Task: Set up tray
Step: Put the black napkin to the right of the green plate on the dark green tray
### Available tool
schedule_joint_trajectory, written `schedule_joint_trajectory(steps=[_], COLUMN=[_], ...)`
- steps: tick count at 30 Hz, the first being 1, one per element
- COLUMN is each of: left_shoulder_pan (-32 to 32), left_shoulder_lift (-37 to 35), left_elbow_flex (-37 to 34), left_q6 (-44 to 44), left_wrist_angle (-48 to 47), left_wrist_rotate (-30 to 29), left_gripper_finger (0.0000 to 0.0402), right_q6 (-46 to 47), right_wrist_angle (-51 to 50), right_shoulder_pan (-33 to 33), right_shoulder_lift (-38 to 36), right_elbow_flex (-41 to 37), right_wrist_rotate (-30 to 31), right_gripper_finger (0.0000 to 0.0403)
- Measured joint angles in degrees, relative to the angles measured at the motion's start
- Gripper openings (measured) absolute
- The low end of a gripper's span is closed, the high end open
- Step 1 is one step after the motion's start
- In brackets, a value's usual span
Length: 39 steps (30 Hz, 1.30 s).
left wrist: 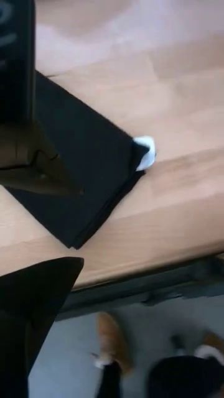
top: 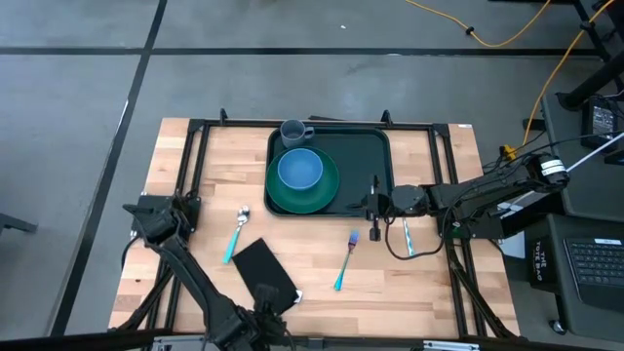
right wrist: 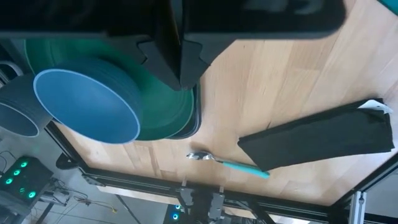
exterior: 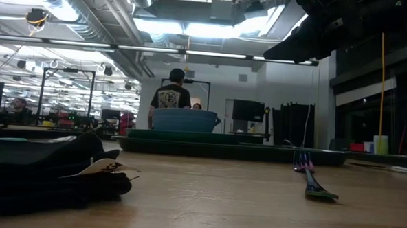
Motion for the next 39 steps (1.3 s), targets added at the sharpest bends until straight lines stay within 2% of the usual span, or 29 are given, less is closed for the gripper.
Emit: schedule_joint_trajectory(steps=[6,15,20,31,39], left_shoulder_pan=[-0.4,-1.0,-1.4,-1.4,-1.6], left_shoulder_lift=[3.0,6.3,8.3,10.9,11.7], left_elbow_flex=[0.0,0.0,0.0,0.1,0.2], left_q6=[3.8,7.3,7.4,7.5,7.5], left_wrist_angle=[0.2,0.1,0.2,-3.3,-3.1], left_wrist_rotate=[2.2,1.7,2.5,1.5,-2.7], left_gripper_finger=[0.018,0.018,0.018,0.018,0.018], right_q6=[0.0,0.0,1.8,3.3,3.2], right_wrist_angle=[0.0,0.0,0.0,-0.3,-1.1], right_shoulder_pan=[0.0,0.0,0.0,0.0,0.0], right_shoulder_lift=[0.0,0.0,0.0,0.0,0.0], right_elbow_flex=[0.0,0.0,0.0,0.0,0.0], right_wrist_rotate=[0.0,0.0,0.0,0.0,0.0], right_gripper_finger=[0.0021,0.0006,0.0017,0.0029,0.003])
